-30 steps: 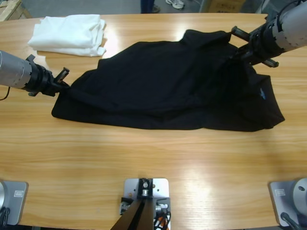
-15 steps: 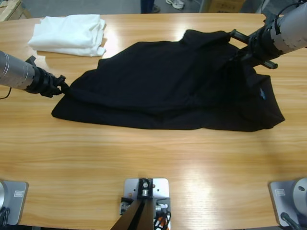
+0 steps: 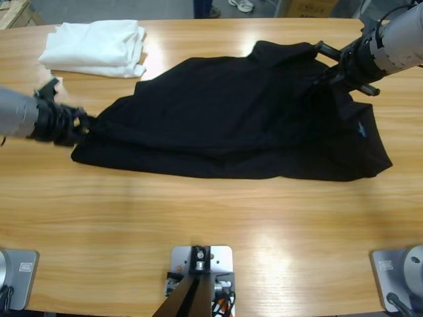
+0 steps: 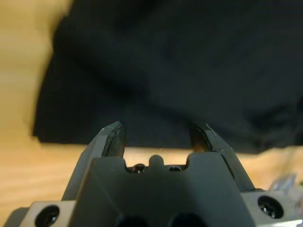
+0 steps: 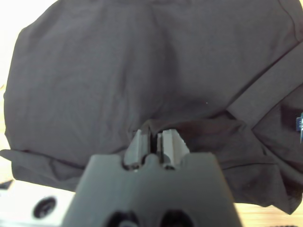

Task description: Fold clothes

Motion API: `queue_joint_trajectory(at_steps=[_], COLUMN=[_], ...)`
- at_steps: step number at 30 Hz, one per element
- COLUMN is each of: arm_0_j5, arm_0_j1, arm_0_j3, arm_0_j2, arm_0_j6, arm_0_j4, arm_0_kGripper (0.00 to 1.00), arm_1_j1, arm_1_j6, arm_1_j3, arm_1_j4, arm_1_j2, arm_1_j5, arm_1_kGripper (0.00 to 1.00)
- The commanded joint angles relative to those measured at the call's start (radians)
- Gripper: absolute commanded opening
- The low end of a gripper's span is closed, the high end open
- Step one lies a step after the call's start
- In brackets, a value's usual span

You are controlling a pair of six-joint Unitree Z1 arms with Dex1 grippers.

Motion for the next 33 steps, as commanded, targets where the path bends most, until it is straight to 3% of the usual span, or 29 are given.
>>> queue_joint_trajectory(at_steps=[1, 6, 8, 13, 15, 33], arm_0_j5=[-0.045, -0.032, 0.006, 0.083, 0.094, 0.096], arm_0_j1=[-0.046, -0.046, -0.046, -0.046, -0.046, -0.047], arm_0_j3=[0.079, 0.043, 0.042, 0.042, 0.032, 0.019], arm_0_j2=[0.016, 0.107, 0.111, 0.099, 0.087, 0.222], arm_0_j6=[0.009, 0.008, 0.002, 0.029, 0.048, 0.095], arm_0_j4=[-0.06, -0.137, -0.133, -0.071, -0.038, 0.008], arm_0_kGripper=[0.52, 0.465, 0.365, 0.356, 0.253, 0.246], arm_1_j1=[-0.038, -0.038, -0.038, -0.038, -0.038, -0.12], arm_1_j6=[-0.054, -0.053, -0.053, -0.053, -0.051, -0.035], arm_1_j3=[-0.037, -0.021, -0.015, -0.016, -0.02, -0.137], arm_1_j4=[0.001, 0.001, 0.001, -0.002, -0.004, 0.046], arm_1_j2=[0.041, 0.035, 0.032, 0.053, 0.065, 0.137], arm_1_j5=[-0.007, -0.007, -0.006, 0.001, 0.002, 0.072], arm_1_kGripper=[0.0, 0.0, 0.0, 0.0, 0.0, 0.0])
